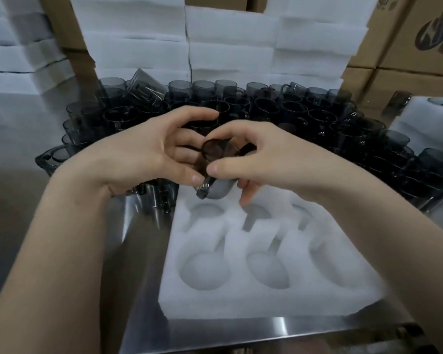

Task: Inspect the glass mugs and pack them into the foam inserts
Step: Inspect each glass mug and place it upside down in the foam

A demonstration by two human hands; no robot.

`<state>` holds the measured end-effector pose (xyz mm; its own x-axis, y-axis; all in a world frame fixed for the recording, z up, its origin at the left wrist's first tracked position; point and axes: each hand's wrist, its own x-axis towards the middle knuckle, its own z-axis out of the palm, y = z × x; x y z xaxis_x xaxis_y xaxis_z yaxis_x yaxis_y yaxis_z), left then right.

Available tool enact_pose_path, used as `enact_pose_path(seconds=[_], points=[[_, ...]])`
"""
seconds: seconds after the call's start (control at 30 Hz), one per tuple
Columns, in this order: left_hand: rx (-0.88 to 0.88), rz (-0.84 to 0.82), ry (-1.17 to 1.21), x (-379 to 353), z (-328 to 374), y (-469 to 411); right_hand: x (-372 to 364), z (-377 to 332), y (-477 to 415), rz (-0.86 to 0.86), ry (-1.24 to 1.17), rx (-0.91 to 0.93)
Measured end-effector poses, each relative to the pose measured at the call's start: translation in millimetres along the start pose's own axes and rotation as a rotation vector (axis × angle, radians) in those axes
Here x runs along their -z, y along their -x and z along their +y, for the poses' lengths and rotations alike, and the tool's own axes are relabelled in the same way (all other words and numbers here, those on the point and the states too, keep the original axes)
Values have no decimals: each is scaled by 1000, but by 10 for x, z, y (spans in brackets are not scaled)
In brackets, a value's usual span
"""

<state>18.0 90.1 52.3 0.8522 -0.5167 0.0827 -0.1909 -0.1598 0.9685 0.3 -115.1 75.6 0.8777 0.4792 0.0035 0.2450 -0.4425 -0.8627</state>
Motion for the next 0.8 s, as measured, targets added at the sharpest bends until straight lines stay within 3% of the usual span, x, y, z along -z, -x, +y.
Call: enact_pose_path(seconds=[0.3, 0.6, 0.8], points=[[24, -324, -68, 81, 6, 103, -158, -88, 38, -41, 230, 34], [59, -328, -91, 86, -28, 89, -132, -47, 23, -88, 366, 34], [31, -300, -254, 53, 14, 106, -212, 81, -3, -129, 701, 112]])
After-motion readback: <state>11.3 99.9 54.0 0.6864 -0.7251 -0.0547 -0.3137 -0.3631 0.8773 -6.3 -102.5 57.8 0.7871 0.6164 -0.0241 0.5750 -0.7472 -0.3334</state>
